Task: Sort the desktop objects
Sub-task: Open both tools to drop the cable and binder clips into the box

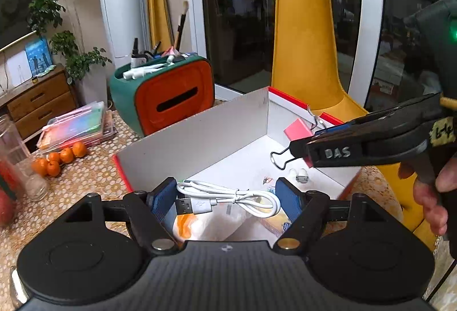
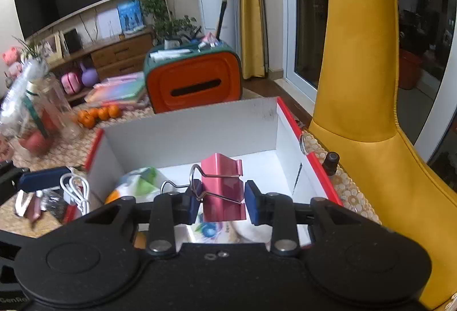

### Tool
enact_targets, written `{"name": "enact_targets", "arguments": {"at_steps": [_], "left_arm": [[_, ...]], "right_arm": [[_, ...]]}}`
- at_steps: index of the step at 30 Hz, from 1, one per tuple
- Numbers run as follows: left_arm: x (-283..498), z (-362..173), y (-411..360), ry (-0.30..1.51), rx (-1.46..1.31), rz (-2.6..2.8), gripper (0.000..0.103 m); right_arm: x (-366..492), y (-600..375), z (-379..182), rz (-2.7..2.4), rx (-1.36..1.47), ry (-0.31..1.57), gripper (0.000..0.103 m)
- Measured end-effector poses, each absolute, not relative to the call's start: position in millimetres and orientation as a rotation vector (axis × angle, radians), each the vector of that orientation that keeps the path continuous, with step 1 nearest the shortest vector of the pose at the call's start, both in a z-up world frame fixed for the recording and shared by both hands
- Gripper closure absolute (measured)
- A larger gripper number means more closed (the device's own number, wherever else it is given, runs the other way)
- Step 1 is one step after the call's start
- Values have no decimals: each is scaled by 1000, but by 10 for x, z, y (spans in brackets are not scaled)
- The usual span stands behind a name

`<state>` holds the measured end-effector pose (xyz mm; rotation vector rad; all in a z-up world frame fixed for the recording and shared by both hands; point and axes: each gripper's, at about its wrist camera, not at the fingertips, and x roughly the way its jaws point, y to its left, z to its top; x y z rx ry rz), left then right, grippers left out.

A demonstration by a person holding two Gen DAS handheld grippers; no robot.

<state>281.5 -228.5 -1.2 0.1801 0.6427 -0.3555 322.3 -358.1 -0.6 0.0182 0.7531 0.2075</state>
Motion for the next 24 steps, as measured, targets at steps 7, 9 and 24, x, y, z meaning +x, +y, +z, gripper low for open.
{"name": "enact_targets", "arguments": {"at_steps": [7,9,24], "left_arm": [[3048,-112,-2446,644,215,-381,27],[3121,-153,-2484,652,230,-379,27],[3515,-409,-2510,769,205,-364,27]], "right_arm": [[3556,-3576,-211,178,1,791,71],[3646,-3573,-265,169,-6,807,71],[3943,-3510,-570,174,-46,921,71]]}}
